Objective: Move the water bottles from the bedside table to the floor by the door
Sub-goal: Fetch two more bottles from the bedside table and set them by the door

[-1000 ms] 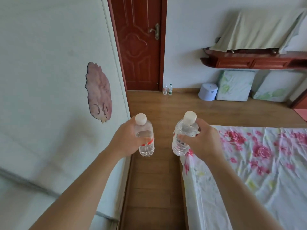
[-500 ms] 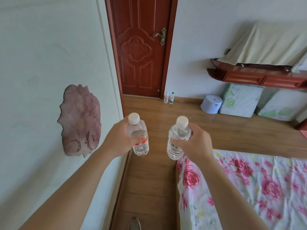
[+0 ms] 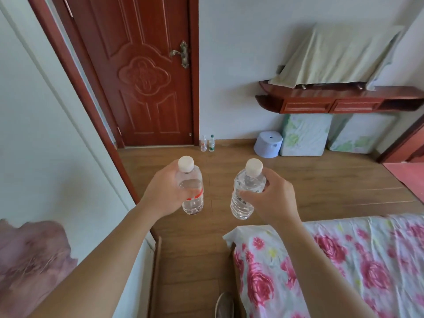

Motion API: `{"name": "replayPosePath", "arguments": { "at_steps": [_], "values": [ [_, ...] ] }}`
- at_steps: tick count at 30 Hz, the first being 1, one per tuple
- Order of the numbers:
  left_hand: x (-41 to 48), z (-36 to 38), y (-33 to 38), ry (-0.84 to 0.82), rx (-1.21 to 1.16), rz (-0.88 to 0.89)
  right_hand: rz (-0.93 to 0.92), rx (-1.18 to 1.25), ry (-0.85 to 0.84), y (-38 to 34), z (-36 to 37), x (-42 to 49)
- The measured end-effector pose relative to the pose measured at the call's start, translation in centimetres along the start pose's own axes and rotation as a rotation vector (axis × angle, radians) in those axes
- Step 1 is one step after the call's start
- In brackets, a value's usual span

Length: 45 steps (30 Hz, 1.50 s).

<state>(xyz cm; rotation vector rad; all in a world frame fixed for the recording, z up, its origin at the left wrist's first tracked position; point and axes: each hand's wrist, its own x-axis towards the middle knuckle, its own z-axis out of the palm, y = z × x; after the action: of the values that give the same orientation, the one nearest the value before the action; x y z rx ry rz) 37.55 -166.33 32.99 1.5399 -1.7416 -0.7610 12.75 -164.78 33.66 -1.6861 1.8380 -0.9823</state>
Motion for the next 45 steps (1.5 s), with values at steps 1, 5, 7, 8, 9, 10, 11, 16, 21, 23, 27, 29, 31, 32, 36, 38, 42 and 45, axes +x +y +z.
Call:
{"name": "replayPosePath", "arguments": {
  "at_steps": [1,5,7,8,9,10,11,16,21,23,27,29,31,32,36,38,42,45],
  "values": [
    [1.7,0.5,-0.1,0.001,0.001,0.002,0.001,0.005,-0.006,0.5,0.2,1.6],
    [7.9,1.6,0.3,0.009,0.003,-0.020,0.005,0.007,-0.015,1.7,0.5,8.6],
    [11.0,1.6,0.3,0.025,0.014,-0.042,0.001,0.003,-0.029,1.7,0.7,12.1],
    [12.5,1.5,0.3,0.042,0.020,-0.044,-0.009,0.008,-0.034,1.5,0.7,13.8],
    [13.8,1.4,0.2,0.060,0.018,-0.043,-0.019,0.015,-0.040,1.3,0.8,15.3],
    [15.1,1.3,0.1,0.076,0.017,-0.046,-0.026,0.023,-0.046,1.1,0.9,16.7],
    [16.3,1.2,0.0,0.088,0.016,-0.046,-0.031,0.032,-0.055,0.8,1.0,18.0],
    [22.2,0.6,-1.8,0.092,0.011,-0.084,-0.025,0.050,-0.111,-0.2,2.5,24.2],
    [29.0,-0.2,-4.8,0.058,-0.022,-0.065,-0.014,0.038,-0.095,-0.7,5.6,30.2],
    [32.2,-0.9,-5.9,0.051,-0.050,-0.053,0.011,0.028,-0.083,-1.2,6.9,32.8],
    [38.5,-2.1,-7.5,0.022,-0.098,-0.031,0.049,0.041,-0.054,-2.1,9.4,38.0],
    [41.0,-2.2,-7.9,-0.003,-0.113,-0.018,0.066,0.053,-0.032,-2.1,10.5,40.0],
    [43.4,-2.1,-8.2,-0.039,-0.115,-0.019,0.093,0.057,-0.033,-1.8,11.3,41.6],
    [44.7,-2.1,-8.4,-0.052,-0.118,-0.020,0.105,0.061,-0.036,-1.6,11.6,42.5],
    [50.1,-1.1,-8.4,-0.110,-0.130,0.008,0.139,0.062,-0.034,-0.5,12.4,46.6],
    [52.9,-0.1,-8.3,-0.149,-0.138,0.013,0.158,0.070,-0.025,0.3,12.6,49.3],
    [59.4,2.5,-8.3,-0.163,-0.115,0.008,0.173,0.079,0.007,2.7,12.4,55.5],
    [64.4,4.5,-8.0,-0.181,-0.090,0.006,0.184,0.089,0.007,4.1,11.8,60.8]
  ]
}}
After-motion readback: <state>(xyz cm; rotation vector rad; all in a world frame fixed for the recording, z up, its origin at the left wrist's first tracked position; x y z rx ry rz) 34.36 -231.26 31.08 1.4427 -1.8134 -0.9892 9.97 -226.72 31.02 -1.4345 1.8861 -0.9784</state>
